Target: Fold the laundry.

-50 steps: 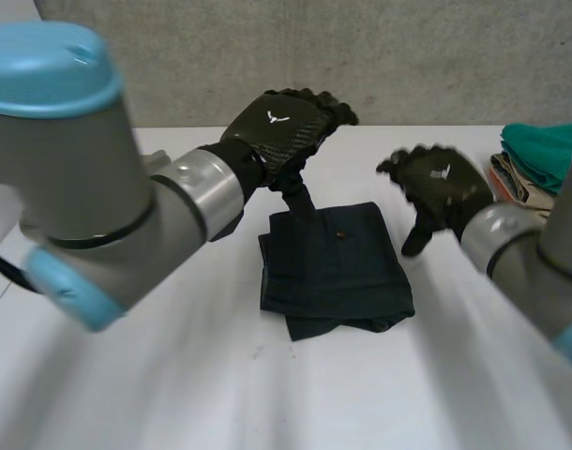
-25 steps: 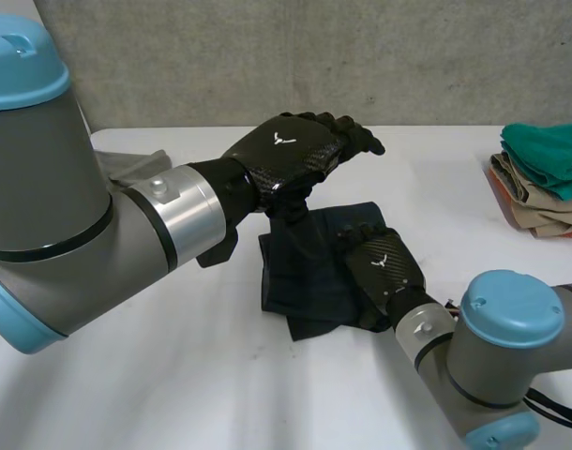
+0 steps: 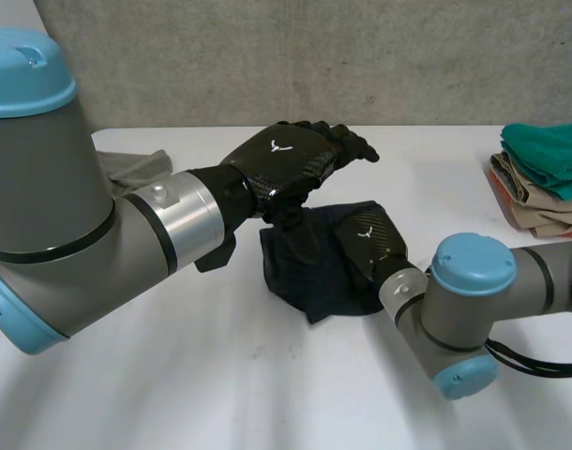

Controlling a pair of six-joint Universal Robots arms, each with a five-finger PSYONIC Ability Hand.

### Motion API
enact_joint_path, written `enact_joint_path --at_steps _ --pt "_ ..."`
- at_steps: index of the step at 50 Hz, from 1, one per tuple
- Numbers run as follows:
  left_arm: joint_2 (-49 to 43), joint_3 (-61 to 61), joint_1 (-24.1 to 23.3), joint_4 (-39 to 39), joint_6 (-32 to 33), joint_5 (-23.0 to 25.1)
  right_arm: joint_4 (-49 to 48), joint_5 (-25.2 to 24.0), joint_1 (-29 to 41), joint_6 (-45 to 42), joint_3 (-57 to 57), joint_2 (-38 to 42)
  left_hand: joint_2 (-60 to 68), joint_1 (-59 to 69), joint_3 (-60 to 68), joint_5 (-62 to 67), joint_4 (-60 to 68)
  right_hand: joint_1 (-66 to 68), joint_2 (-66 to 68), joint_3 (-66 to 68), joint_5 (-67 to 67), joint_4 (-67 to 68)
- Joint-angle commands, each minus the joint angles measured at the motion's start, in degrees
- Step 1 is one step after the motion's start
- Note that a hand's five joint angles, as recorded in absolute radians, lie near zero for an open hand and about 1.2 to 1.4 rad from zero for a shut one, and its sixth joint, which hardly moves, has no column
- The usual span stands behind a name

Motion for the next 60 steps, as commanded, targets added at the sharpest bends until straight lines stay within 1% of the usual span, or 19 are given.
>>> enact_joint_path --at_steps 1,8,11,12,15,16,20,23,27,31,34,36,40,44,51,56,60 --pt "0.1 -1.2 0.0 0.0 0.1 0.0 6.4 -1.9 -0.3 0.2 -6.8 3.9 -0.6 -1.5 -1.0 -0.1 -0.6 49.1 42.8 43.0 49.7 43.8" --pt "0.3 -1.3 1.0 0.0 0.1 0.0 6.6 -2.3 -1.0 0.0 -8.3 1.8 -0.6 -1.5 -1.0 -0.1 -0.6 49.2 42.9 43.1 49.8 43.9" --pt "0.6 -1.3 1.4 0.0 0.0 0.0 6.5 -2.6 -3.2 0.2 -9.8 0.5 -0.6 -1.5 -1.0 -0.1 -0.6 49.2 42.9 43.1 49.8 43.9" --pt "0.7 -1.4 1.6 0.0 0.0 0.0 6.3 -3.4 -4.9 0.0 -10.5 0.2 -0.6 -1.5 -1.0 -0.1 -0.6 49.2 42.9 43.1 49.8 43.9" --pt "0.9 -1.4 1.9 0.0 -0.1 0.0 5.7 -5.9 -6.8 -0.1 -12.5 -0.2 -0.6 -1.5 -1.0 -0.1 -0.6 49.2 42.9 43.1 49.8 43.9" --pt "0.9 -1.4 2.4 0.0 -0.1 0.0 5.4 -8.0 -7.7 0.0 -14.1 -0.2 -0.6 -1.5 -1.0 -0.1 -0.6 49.2 42.9 43.1 49.8 43.9" --pt "1.3 -1.4 2.9 0.0 -0.2 -0.1 4.3 -12.4 -10.5 0.4 -18.6 -0.6 -0.4 -1.4 -0.9 0.1 -0.4 49.2 42.9 43.1 49.8 43.9" --pt "1.3 -1.4 3.0 0.0 -0.2 -0.1 2.9 -13.6 -12.1 0.8 -22.0 -0.9 -0.4 -1.4 -0.9 0.1 -0.4 49.2 42.9 43.1 49.8 43.9" --pt "1.4 -1.4 3.1 0.0 -0.3 -0.1 0.2 -13.5 -15.1 1.0 -27.1 -1.1 -0.2 -1.2 -0.7 0.3 -0.3 49.2 42.9 43.1 49.8 43.9" --pt "1.4 -1.5 3.0 0.0 -0.3 -0.1 -0.7 -14.0 -19.2 3.8 -32.0 -1.4 -0.2 -1.2 -0.7 0.3 -0.3 49.2 42.9 43.1 49.8 43.9" --pt "1.5 -1.5 3.0 0.0 -0.3 -0.1 -0.8 -14.2 -23.6 8.4 -35.8 -1.2 -0.2 -1.2 -0.7 0.3 -0.3 49.2 42.9 43.1 49.8 43.9" --pt "1.5 -1.4 2.9 0.0 -0.2 -0.1 -0.8 -15.2 -26.7 11.9 -38.4 -0.8 -0.2 -1.2 -0.7 0.3 -0.3 49.2 42.9 43.1 49.8 43.9" --pt "1.5 -1.4 2.9 0.0 -0.2 -0.1 -1.4 -16.7 -30.8 14.6 -42.8 1.0 -0.2 -1.2 -0.7 0.3 -0.3 49.2 42.9 43.1 49.8 43.9" --pt "1.5 -1.3 2.7 0.1 -0.2 -0.1 -1.6 -17.5 -34.8 14.6 -46.4 4.5 -0.2 -1.2 -0.7 0.3 -0.3 49.2 42.9 43.1 49.8 43.9" --pt "1.5 -1.3 2.5 0.1 -0.3 -0.1 -2.1 -17.6 -40.1 14.6 -46.8 9.3 -0.2 -1.2 -0.7 0.3 -0.3 49.2 42.9 43.1 49.8 43.9" --pt "1.2 -1.4 2.3 0.1 -0.3 -0.2 -2.5 -17.7 -42.4 14.5 -44.9 11.0 -0.2 -1.2 -0.7 0.3 -0.3 49.2 42.9 43.1 49.8 43.9" --pt "1.0 -1.4 2.0 0.1 -0.3 -0.1 -3.6 -17.7 -44.1 14.2 -41.8 10.5 -0.1 -1.0 -0.5 0.4 -0.1 49.2 42.9 43.1 49.8 43.9"
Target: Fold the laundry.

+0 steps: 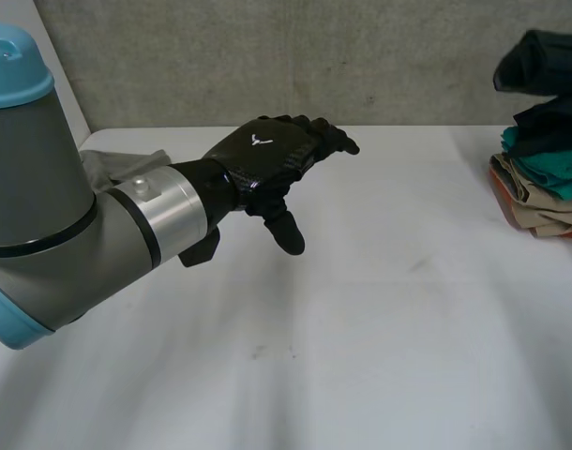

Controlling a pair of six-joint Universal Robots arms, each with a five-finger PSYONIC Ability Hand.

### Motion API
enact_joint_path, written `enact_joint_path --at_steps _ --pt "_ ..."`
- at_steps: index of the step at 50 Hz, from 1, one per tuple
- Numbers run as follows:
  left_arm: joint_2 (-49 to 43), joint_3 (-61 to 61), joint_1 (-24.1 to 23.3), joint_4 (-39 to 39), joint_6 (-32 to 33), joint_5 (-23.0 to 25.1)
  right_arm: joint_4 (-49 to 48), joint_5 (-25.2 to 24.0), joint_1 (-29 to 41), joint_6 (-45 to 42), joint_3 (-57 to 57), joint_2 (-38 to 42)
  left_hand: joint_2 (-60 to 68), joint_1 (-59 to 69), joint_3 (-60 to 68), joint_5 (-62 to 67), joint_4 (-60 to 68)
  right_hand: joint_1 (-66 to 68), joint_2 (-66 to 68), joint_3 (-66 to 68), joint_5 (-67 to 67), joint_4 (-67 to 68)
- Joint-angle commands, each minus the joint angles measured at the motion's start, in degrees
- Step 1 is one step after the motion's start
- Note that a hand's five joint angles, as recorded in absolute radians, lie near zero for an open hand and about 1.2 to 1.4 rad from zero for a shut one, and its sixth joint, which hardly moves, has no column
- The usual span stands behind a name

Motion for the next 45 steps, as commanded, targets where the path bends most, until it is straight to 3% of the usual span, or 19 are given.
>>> enact_joint_path --at_steps 1,17,28,30,31,32,35,37,45 --pt "-0.4 0.0 -0.4 0.0 0.0 -0.1 -1.3 -0.2 -2.7 -0.3 4.9 0.0 -0.1 -1.0 -0.5 0.4 -0.1 28.4 12.9 13.5 17.5 12.0" --pt "-0.2 -1.6 -0.4 0.0 0.1 0.0 -3.9 -10.2 -5.9 -0.4 14.8 -2.3 -0.1 -1.0 -0.5 0.4 -0.1 28.4 12.9 13.5 17.5 12.0" --pt "0.0 -1.6 -1.1 0.1 0.1 -0.1 -4.0 -13.1 -9.7 -0.8 15.9 -0.3 -0.1 -1.0 -0.5 0.4 -0.1 28.4 12.9 13.5 17.5 12.0" --pt "0.0 -1.6 -1.1 0.1 0.1 0.0 -4.0 -14.1 -10.4 -1.0 15.9 0.2 -0.1 -1.0 -0.5 0.4 -0.1 15.9 0.4 1.1 5.1 -0.5" --pt "0.0 -1.6 -1.1 0.1 0.1 -0.1 -3.9 -15.4 -10.8 -1.6 16.0 0.8 -0.1 -1.0 -0.5 0.4 -0.1 -8.5 -24.0 -23.3 -19.3 -24.9" --pt "0.0 -1.5 -1.1 0.1 0.0 0.0 -3.8 -16.0 -10.9 -2.1 16.1 1.0 -0.1 -1.0 -0.5 0.4 -0.1 -19.3 -34.7 -34.1 -30.1 -35.7" --pt "0.0 -1.5 -1.3 0.1 0.1 0.0 -3.7 -18.2 -11.3 -3.7 16.7 1.0 -0.1 -1.0 -0.5 0.4 -0.1 -35.1 -50.6 -49.9 -45.9 -51.5" --pt "0.0 -1.4 -1.1 0.1 0.1 -0.1 -3.7 -18.8 -11.7 -4.5 17.1 0.9 -0.2 -1.2 -0.7 0.2 -0.3 -41.6 -57.1 -56.5 -52.5 -58.0" --pt "0.2 -1.4 -1.1 0.1 0.1 0.0 -1.2 -19.0 -14.7 -8.4 23.2 -5.6 -0.2 -1.2 -0.7 0.2 -0.3 -41.6 -57.1 -56.5 -52.5 -58.0"
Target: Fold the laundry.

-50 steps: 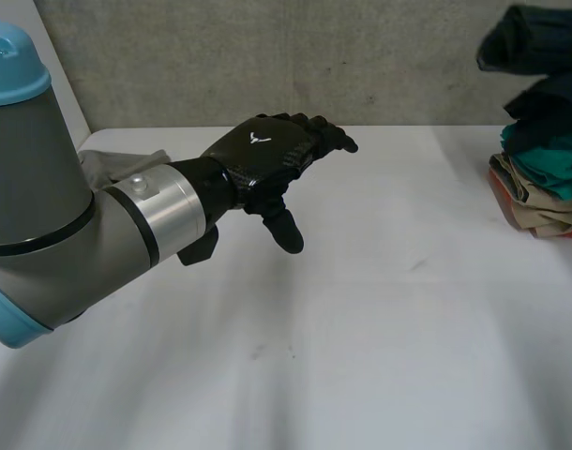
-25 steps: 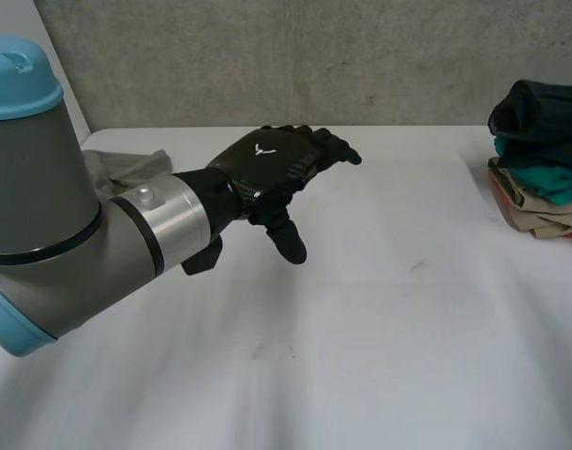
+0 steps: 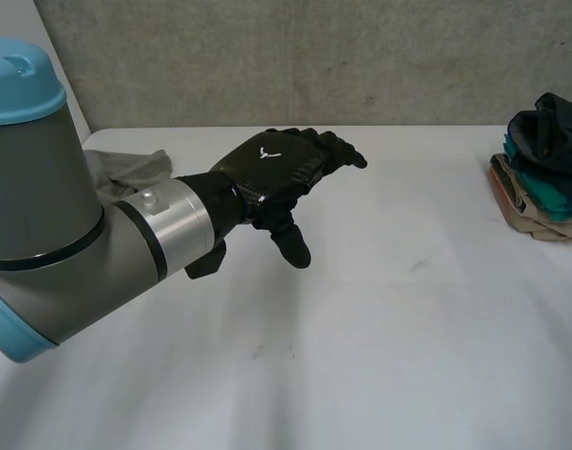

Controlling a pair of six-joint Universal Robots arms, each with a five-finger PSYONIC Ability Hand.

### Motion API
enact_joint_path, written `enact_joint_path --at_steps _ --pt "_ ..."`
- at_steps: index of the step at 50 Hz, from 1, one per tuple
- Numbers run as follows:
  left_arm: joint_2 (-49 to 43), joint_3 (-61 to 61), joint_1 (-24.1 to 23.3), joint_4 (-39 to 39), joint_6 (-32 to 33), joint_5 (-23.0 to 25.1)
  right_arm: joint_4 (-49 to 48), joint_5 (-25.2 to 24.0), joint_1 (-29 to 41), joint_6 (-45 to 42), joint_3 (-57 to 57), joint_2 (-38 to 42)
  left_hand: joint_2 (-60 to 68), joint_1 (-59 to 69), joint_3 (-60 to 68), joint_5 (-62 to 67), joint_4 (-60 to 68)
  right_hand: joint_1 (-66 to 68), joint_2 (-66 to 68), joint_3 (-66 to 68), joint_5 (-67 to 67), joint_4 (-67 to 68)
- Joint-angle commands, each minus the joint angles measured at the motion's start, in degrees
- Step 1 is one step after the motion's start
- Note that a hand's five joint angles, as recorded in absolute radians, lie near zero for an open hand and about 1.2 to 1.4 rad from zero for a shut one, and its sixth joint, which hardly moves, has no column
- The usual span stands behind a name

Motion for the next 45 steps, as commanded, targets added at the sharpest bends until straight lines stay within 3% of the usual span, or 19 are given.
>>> enact_joint_path --at_steps 1,14,23,42,45 --pt "0.1 0.1 0.0 0.0 0.0 0.1 2.8 -0.4 -3.3 -4.3 6.7 -7.4 -0.2 -1.2 -0.7 0.3 -0.3 -1.9 -2.8 -2.4 -6.7 -3.7" --pt "0.5 1.7 -0.1 0.1 -0.1 0.1 9.7 -0.8 -10.9 -9.3 15.9 -20.9 -0.2 -1.2 -0.7 0.3 -0.3 -1.9 -2.8 -2.4 -6.7 -3.7" --pt "0.6 1.2 -0.2 0.1 -0.2 0.1 11.3 1.0 -15.7 -10.0 12.2 -21.8 -0.4 -1.4 -0.9 0.1 -0.4 -1.9 -2.8 -2.4 -6.7 -3.7" --pt "0.6 -0.4 0.2 0.1 -0.2 0.1 15.7 1.6 -13.6 -10.8 16.3 -23.6 -0.7 -1.7 -1.2 -0.3 -0.8 -1.9 -2.8 -2.4 -6.7 -3.7" --pt "0.7 -0.3 0.3 0.1 -0.1 0.1 16.2 5.9 -12.9 -10.6 14.2 -25.2 -0.9 -1.9 -1.4 -0.4 -0.9 -1.9 -2.8 -2.4 -6.7 -3.7"
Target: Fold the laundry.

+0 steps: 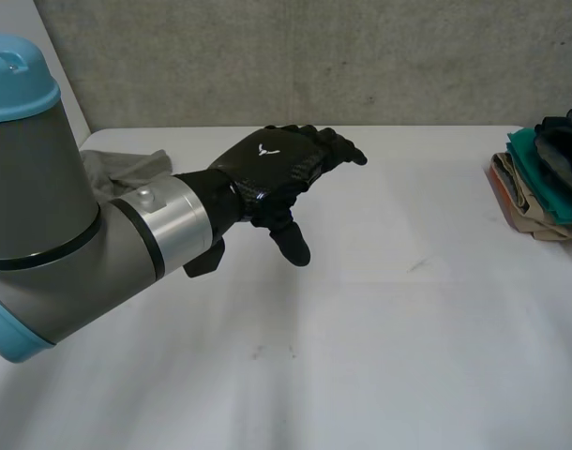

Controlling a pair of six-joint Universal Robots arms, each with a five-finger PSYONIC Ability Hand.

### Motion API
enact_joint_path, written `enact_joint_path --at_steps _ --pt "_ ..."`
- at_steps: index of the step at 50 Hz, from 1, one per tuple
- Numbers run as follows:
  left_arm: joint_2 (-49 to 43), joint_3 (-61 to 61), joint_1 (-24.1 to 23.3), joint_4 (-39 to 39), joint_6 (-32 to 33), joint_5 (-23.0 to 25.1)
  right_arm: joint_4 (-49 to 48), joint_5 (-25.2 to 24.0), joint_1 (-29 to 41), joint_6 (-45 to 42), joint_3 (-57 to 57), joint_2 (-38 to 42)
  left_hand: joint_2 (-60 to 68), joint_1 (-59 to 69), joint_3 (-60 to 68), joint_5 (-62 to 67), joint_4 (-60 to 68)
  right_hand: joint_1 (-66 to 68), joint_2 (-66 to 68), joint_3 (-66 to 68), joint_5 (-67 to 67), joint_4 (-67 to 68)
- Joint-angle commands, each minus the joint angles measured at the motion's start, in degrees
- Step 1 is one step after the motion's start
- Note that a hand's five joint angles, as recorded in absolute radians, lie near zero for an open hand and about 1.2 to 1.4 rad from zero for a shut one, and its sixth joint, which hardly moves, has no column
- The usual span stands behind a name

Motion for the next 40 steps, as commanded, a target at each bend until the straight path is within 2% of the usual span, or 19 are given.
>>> enact_joint_path --at_steps 1,2,3,5,6,9,12,13,16,19,20,23,24,27,28,31,32,36,40 --pt "0.3 -0.3 0.3 0.0 0.1 0.0 1.6 6.9 1.8 0.6 -3.4 -2.3 -0.9 -1.9 -1.4 -0.4 -0.9 -1.9 -2.8 -2.4 -3.7 -3.7" --pt "0.3 -0.1 0.4 0.0 0.1 0.0 1.6 9.6 2.2 0.6 -4.3 -3.1 -0.9 -1.9 -1.4 -0.4 -0.9 -1.9 -2.8 -2.4 -3.7 -3.7" --pt "0.6 0.2 0.4 0.1 0.1 0.0 1.6 15.7 4.2 0.5 -6.0 -4.6 -0.9 -1.9 -1.4 -0.4 -0.9 -1.9 -2.8 -2.4 -3.7 -3.7" --pt "0.7 0.5 0.4 0.3 0.1 -0.1 1.3 19.7 6.5 0.5 -7.5 -6.0 -1.2 -2.2 -1.7 -0.8 -1.3 -1.9 -2.8 -2.4 -3.7 -3.7" --pt "1.0 0.7 0.6 0.9 0.0 -0.2 1.0 24.0 9.2 0.5 -8.3 -7.2 -1.2 -2.2 -1.7 -0.8 -1.3 -1.9 -2.8 -2.4 -3.7 -3.7" --pt "1.5 1.0 1.1 2.6 0.0 -0.7 0.0 27.0 13.6 0.7 -8.8 -8.7 -1.2 -2.2 -1.7 -0.8 -1.3 -1.9 -2.8 -2.4 -3.7 -3.7" --pt "3.1 1.2 2.4 6.4 0.1 -3.9 -1.9 26.7 22.2 2.4 -7.7 -10.7 -1.4 -2.4 -1.9 -0.9 -1.4 -1.9 -2.8 -2.4 -3.7 -3.7" --pt "3.9 1.4 3.8 8.7 0.0 -6.2 -2.6 26.0 27.7 3.7 -6.4 -11.8 -1.7 -2.7 -2.2 -1.3 -1.8 -1.9 -2.8 -2.4 -3.7 -3.7" --pt "4.5 1.7 8.0 13.2 0.2 -11.2 -4.0 24.3 37.4 6.4 -2.6 -13.6 -2.1 -3.1 -2.6 -1.6 -2.1 -1.9 -2.8 -2.4 -3.7 -3.7" --pt "4.1 2.5 11.4 15.6 0.4 -13.1 -4.3 22.2 42.9 7.8 1.1 -14.6 -2.1 -3.1 -2.6 -1.6 -2.1 -1.9 -2.8 -2.4 -3.7 -3.7" --pt "3.4 3.1 14.0 16.5 0.9 -13.3 -4.1 20.7 46.1 8.5 3.6 -15.4 -2.1 -3.1 -2.6 -1.6 -2.1 -1.9 -2.8 -2.4 -3.7 -3.7" --pt "1.3 4.1 18.7 16.5 1.7 -13.0 -3.7 18.8 50.0 7.9 7.7 -16.0 -2.1 -3.1 -2.6 -1.6 -2.1 -1.9 -2.8 -2.4 -3.7 -3.7" --pt "-1.1 4.4 22.4 16.3 2.5 -12.8 -3.5 18.4 52.5 7.6 10.5 -16.2 -2.1 -3.1 -2.6 -1.6 -2.1 -1.9 -2.8 -2.4 -3.7 -3.7" --pt "-5.1 5.3 27.5 16.0 5.0 -11.9 -3.6 18.1 55.7 6.9 14.7 -16.1 -2.1 -3.1 -2.6 -1.6 -2.1 -1.9 -2.8 -2.4 -3.7 -3.7" --pt "-7.5 5.7 30.3 15.8 7.3 -10.7 -3.7 18.2 57.1 6.1 17.0 -16.1 -2.1 -3.1 -2.6 -1.6 -2.1 -1.9 -2.8 -2.4 -3.7 -3.7" --pt "-11.9 6.3 33.5 15.6 11.3 -8.1 -3.5 18.3 58.0 4.7 20.2 -16.0 -2.1 -3.1 -2.6 -1.6 -2.1 -1.9 -2.8 -2.4 -3.7 -3.7" --pt "-15.4 7.0 35.1 15.5 14.5 -6.2 -3.5 18.3 58.5 3.5 21.9 -15.8 -1.9 -2.9 -2.4 -1.4 -2.0 -1.9 -2.8 -2.4 -3.7 -3.7" --pt "-22.9 9.3 36.7 14.4 21.7 -2.7 -3.5 18.5 58.8 -0.5 25.3 -15.5 -2.1 -3.1 -2.6 -1.6 -2.1 -1.9 -2.8 -2.4 -3.7 -3.7" --pt "-28.8 11.1 37.3 14.1 25.9 -2.1 -3.6 18.7 58.1 -4.0 27.7 -15.5 -1.9 -2.9 -2.4 -1.4 -2.0 -1.9 -2.8 -2.4 -3.7 -3.7"
